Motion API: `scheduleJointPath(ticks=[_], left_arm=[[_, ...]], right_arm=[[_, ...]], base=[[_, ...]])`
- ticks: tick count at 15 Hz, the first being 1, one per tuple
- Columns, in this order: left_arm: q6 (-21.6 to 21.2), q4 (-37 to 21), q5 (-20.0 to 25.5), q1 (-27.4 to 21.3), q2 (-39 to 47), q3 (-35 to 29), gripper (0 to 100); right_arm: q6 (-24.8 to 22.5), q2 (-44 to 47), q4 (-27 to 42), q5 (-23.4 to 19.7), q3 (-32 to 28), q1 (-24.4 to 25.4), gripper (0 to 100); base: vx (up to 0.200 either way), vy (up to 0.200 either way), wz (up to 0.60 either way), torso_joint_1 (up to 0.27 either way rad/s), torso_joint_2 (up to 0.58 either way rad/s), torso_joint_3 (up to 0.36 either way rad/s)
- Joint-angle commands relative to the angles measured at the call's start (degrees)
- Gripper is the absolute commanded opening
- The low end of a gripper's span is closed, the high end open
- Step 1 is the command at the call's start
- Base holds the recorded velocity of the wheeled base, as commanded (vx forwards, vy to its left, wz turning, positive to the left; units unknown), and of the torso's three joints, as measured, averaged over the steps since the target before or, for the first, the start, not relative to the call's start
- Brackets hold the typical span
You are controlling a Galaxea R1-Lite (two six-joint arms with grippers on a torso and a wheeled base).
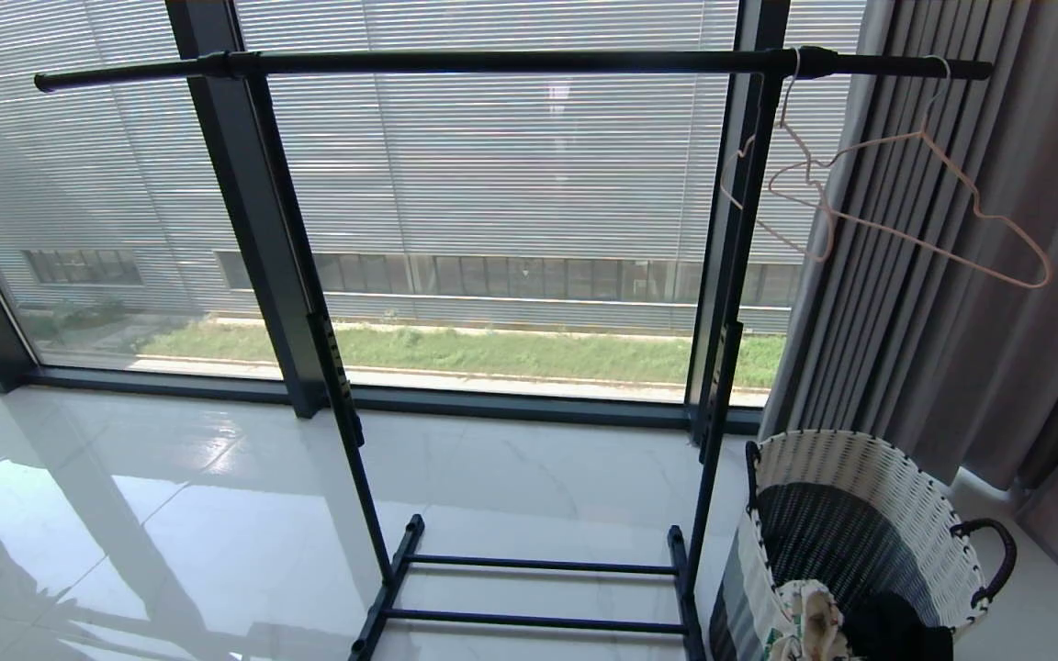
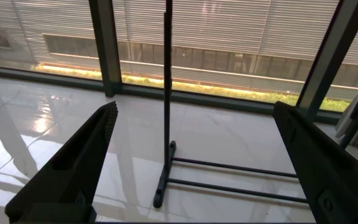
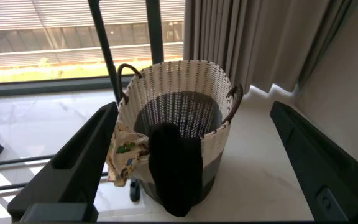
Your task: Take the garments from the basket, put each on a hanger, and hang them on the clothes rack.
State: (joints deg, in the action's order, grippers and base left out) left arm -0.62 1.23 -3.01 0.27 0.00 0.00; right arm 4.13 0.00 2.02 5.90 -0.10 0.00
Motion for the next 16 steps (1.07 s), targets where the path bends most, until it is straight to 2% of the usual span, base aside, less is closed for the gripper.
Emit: scheduleJointPath(ticks=[1,4,8,16], left_arm=[[0.01,0.0,-0.07,0.0,0.0,0.0,100],[-0.08,0.0,-0.07,0.0,0.0,0.0,100],[0.01,0.0,-0.07,0.0,0.0,0.0,100],[-0.08,0.0,-0.07,0.0,0.0,0.0,100]], right_arm=[[0.0,0.09,0.0,-0.01,0.01,0.0,100],[0.0,0.0,0.0,-0.01,0.01,0.0,100],[0.53,0.09,0.0,-0.01,0.01,0.0,100],[0.44,0.09,0.0,-0.1,0.01,0.0,100]], base=[[0.0,0.0,0.0,0.0,0.0,0.0],[0.0,0.0,0.0,0.0,0.0,0.0],[0.2,0.0,0.0,0.001,0.0,0.0],[0.0,0.0,0.0,0.0,0.0,0.0]])
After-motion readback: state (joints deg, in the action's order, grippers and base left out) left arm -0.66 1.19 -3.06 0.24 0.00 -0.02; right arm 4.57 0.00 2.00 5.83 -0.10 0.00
